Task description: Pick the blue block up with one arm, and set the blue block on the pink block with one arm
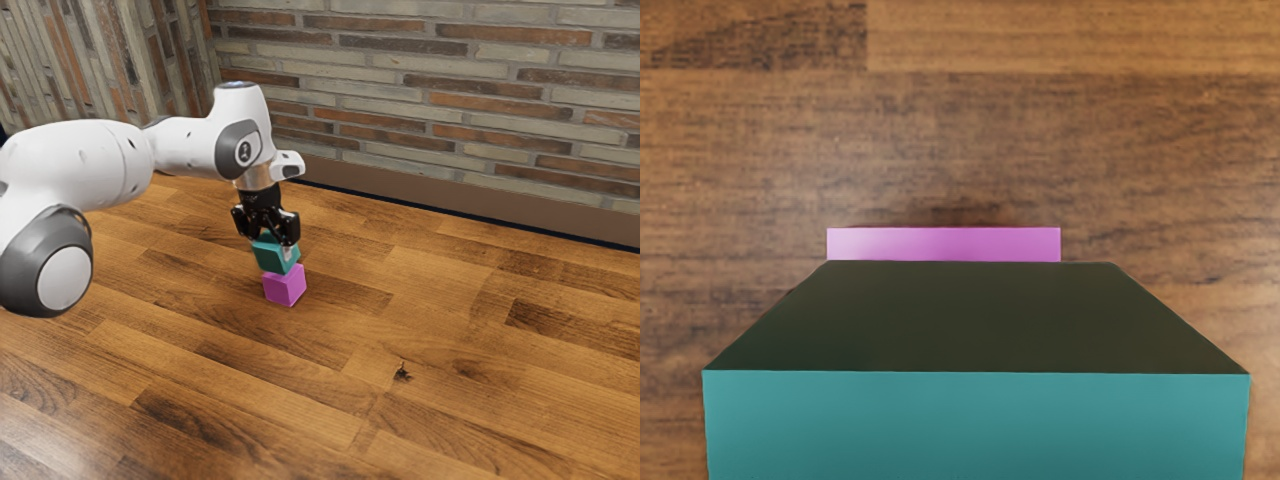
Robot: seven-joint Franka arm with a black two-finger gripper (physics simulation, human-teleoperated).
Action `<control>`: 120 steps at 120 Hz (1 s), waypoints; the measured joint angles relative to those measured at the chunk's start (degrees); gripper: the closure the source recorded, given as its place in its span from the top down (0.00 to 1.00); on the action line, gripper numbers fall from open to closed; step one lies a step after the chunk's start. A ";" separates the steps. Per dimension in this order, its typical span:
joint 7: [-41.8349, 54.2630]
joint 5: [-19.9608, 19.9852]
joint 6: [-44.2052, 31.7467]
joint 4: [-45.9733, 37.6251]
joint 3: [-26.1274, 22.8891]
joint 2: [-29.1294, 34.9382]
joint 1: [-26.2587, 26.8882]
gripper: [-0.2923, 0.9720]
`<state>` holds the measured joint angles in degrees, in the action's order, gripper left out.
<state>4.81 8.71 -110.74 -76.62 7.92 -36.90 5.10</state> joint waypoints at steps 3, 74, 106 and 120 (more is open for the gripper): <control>-0.11 0.00 0.02 0.02 -0.01 -0.08 -0.02 0.47; -1.05 0.40 0.18 1.36 -0.01 -1.72 -0.01 0.63; -0.93 0.26 0.38 -5.46 0.48 8.73 -0.37 0.71; -0.71 0.17 0.48 -21.25 0.38 26.50 -4.09 0.73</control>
<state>4.10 8.88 -110.26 -97.87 8.30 -10.40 1.01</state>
